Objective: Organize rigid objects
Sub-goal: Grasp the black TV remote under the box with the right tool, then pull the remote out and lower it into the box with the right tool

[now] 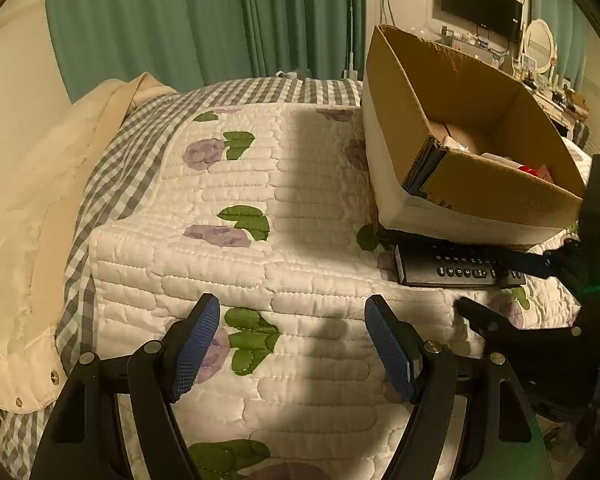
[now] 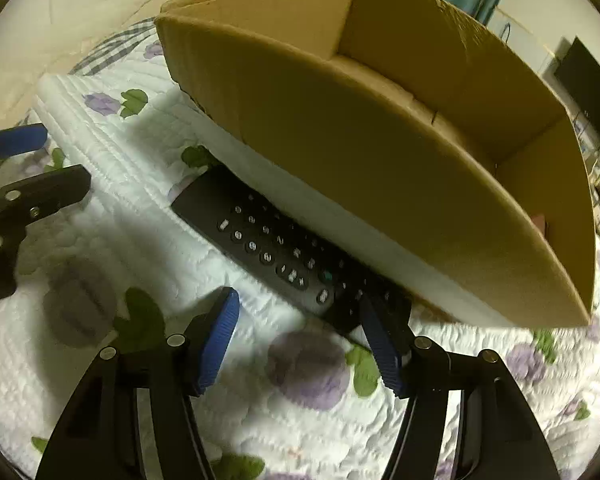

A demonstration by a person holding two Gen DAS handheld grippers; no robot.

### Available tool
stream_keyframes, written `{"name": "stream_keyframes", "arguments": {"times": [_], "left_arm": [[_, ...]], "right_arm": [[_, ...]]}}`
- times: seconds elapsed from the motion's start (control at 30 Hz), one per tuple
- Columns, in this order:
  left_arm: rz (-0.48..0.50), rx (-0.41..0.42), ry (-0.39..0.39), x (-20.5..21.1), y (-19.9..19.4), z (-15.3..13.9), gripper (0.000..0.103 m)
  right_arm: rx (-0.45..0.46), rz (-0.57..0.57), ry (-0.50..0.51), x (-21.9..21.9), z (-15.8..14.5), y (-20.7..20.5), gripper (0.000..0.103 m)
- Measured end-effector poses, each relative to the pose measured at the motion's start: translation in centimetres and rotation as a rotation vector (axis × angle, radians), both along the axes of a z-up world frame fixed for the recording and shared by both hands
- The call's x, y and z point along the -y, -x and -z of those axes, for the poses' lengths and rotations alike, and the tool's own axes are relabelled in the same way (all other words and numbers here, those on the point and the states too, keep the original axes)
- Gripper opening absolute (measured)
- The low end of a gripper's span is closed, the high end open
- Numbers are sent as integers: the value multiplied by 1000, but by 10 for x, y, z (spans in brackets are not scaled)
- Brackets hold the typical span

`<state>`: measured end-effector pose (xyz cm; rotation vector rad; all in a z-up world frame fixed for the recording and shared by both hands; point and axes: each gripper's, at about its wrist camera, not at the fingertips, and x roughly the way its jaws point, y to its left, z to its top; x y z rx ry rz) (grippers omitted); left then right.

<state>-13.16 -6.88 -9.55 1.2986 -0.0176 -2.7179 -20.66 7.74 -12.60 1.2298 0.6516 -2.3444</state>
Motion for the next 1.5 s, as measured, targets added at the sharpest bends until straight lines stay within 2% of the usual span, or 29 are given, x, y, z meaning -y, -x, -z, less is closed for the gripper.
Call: {"name": "stream_keyframes", "arguments": {"times": [0.3,0.33,0.4,0.67,0.8,1.07,1.2,1.37,1.5], "left_arm": [[3,3,-12,0,0,0,78],[2,2,-12,0,0,0,78],[0,2,-11,0,-1,0,78],[-13,-5,-31,6,-1,-3,78],[-16,1,-34,7,0,-2,78],[-16,17,-26,7,2,3,78],[-19,17,-22,8,1,2,78],[-22,11,-16,9,-2,-4,78],[-7,-12,-28,6,-9,-21,78]], "right_arm": [[-50,-13,-47,6,10,5,60],[-46,-12,-34,4,8,4,58],[-39,-25,-10,0,3,1,44],[73,-75,80,-13,-29,-35,20],[103,-83,93,-18,-31,-45,18],[128,-63,138,-9,-15,-21,26],[141,-56,147,-2,-9,-11,26],[102,-51,173,-13,-21,-22,21],[72,-69,201,-12,-42,-35,19]]}}
